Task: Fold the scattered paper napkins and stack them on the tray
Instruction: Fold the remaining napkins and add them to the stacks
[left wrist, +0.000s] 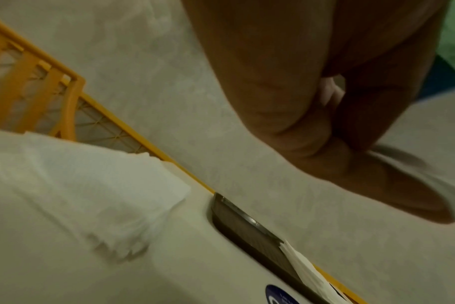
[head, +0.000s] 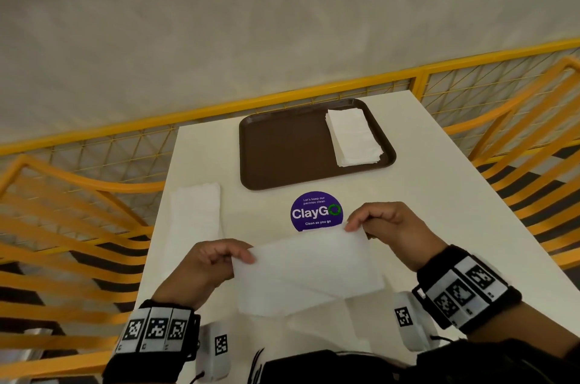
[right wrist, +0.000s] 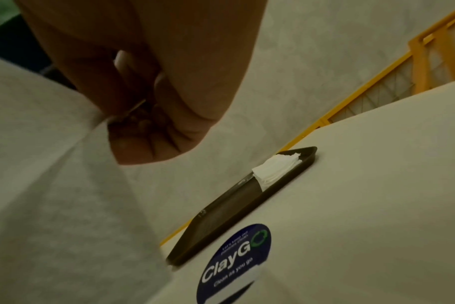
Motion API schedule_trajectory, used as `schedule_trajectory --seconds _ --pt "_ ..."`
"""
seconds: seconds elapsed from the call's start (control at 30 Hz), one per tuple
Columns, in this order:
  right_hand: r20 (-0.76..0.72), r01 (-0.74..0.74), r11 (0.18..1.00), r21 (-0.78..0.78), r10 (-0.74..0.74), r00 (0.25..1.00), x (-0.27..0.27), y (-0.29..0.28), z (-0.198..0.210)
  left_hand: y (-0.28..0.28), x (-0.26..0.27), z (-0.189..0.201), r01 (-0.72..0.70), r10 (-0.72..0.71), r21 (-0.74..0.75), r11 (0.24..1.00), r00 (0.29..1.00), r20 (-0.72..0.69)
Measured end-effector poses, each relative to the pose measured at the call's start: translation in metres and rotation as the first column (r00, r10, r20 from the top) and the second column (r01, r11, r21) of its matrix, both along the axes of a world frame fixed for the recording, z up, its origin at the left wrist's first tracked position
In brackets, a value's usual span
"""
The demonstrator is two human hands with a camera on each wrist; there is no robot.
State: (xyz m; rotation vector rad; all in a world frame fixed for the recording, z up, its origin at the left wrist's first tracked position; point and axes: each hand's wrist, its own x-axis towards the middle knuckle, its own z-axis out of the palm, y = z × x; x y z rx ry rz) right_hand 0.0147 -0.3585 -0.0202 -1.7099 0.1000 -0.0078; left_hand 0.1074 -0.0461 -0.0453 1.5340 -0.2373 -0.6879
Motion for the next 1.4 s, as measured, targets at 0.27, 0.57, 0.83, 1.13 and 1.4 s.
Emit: schedule_trajectory --seconds 0.27,0.57,0.83,1.13,1.4 --pt "0.4 0.073 0.567 -0.82 0.477 0.783 0.0 0.027 0.023 -0.004 -0.008 0.04 0.096 -0.431 0.638 0.764 0.812 0.394" --pt "0.4 0.152 0.426 -0.892 0.584 0.706 0.006 0.056 0.027 -0.027 -0.011 0.021 -0.033 -0.267 0.522 0.853 0.83 0.489" --pt "0.378 0.141 0.449 -0.882 0.497 0.781 0.01 0.042 0.017 0.029 0.098 -0.006 -0.48 0.267 0.677 0.558 0.876 0.401" --pt "0.307 0.055 0.485 -0.873 0.458 0.834 0.011 0.03 -0.004 0.043 0.135 -0.041 -0.32 0.234 0.901 0.293 0.938 0.257" --pt "0.264 0.008 0.498 -0.867 0.446 0.855 0.01 0.029 -0.012 0.036 0.131 -0.045 -0.125 0.22 0.971 0.203 0.972 0.079"
